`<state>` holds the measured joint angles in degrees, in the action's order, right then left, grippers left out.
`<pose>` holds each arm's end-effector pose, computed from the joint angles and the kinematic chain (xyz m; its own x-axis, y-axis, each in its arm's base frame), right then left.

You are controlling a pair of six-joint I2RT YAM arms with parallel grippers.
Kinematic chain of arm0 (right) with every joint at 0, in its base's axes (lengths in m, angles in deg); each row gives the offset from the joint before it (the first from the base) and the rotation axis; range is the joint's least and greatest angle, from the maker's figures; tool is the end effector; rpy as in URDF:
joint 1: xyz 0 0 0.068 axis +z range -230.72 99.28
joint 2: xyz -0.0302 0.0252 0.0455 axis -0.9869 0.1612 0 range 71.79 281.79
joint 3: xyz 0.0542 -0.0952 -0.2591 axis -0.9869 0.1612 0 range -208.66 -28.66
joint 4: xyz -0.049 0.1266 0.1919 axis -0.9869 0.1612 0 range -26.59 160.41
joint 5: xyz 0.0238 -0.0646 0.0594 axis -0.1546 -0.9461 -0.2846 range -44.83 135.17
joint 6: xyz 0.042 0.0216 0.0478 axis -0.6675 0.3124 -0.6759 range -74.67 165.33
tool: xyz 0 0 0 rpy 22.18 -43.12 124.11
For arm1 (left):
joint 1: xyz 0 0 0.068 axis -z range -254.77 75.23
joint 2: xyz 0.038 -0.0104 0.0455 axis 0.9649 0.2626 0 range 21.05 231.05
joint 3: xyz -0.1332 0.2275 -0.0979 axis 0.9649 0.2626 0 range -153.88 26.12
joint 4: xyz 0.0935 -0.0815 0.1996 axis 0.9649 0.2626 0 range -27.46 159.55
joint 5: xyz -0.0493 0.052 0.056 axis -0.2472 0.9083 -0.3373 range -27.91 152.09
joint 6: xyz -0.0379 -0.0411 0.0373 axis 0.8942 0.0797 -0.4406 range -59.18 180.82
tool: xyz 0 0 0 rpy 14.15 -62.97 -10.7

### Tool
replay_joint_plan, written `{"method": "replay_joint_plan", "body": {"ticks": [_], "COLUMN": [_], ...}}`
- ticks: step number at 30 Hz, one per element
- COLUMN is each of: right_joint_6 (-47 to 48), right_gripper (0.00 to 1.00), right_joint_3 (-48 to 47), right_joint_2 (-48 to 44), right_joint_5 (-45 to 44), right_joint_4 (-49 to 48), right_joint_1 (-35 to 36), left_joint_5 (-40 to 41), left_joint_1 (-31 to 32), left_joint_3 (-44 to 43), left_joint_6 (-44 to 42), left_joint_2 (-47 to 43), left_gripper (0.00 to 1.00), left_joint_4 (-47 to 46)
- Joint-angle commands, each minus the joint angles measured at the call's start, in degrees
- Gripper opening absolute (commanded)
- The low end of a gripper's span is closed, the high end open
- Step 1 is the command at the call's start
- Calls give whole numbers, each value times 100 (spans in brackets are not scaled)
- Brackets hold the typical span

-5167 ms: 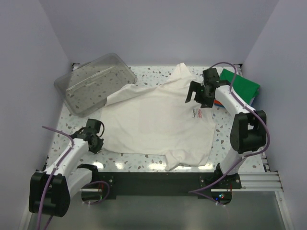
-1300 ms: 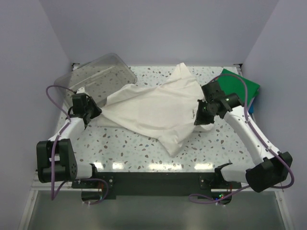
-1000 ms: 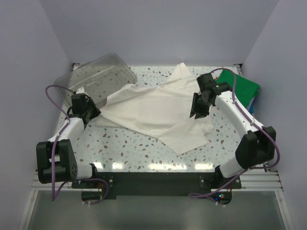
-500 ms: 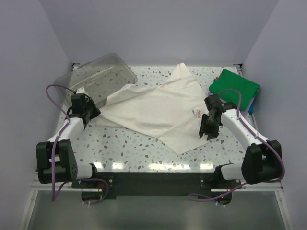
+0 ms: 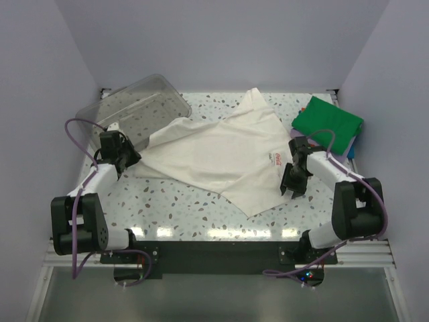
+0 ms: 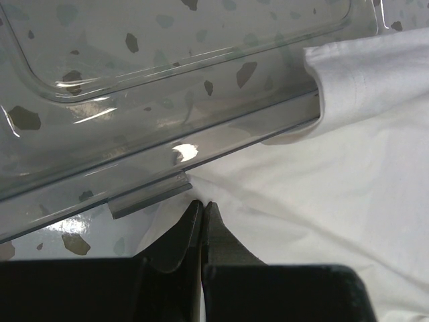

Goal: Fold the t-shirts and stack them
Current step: Fold the tshirt

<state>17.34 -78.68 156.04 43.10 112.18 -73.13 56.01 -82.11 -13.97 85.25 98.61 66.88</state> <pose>0.2194 0.0272 0.1861 -0.9287 0.3493 -0.1243 0.3489 0.9368 0.0255 0.2631 0.0282 0.2108 -0.5819 -0.4895 -0.6494 -0.3175 0.8719 -0.3727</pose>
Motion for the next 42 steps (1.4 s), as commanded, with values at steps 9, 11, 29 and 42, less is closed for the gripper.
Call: {"method": "replay_joint_plan", "body": {"ticks": [9,11,29,42], "right_joint_6": [162,136,110,-471], "right_gripper": [44,43,0,0], "right_joint_3": [282,335,-324,-411], "right_joint_2": [584,619,-1463,-3274], "right_joint_5": [13,83,654,1015], "right_joint_4": [-702,-738,1222,3127], "right_joint_1": [-144,-136,-136,-118], "left_joint_5": [20,20,-427,-868], "left_joint_1": [-49,-58,-49,-49], "left_joint_3": [-236,-244,-148,-103], "left_joint_6": [-140,-131,747,1091], "left_joint_2": [-13,-4,-548,-1840], "left_gripper": [0,0,0,0], "left_joint_4": [-144,-153,1129,2781]}}
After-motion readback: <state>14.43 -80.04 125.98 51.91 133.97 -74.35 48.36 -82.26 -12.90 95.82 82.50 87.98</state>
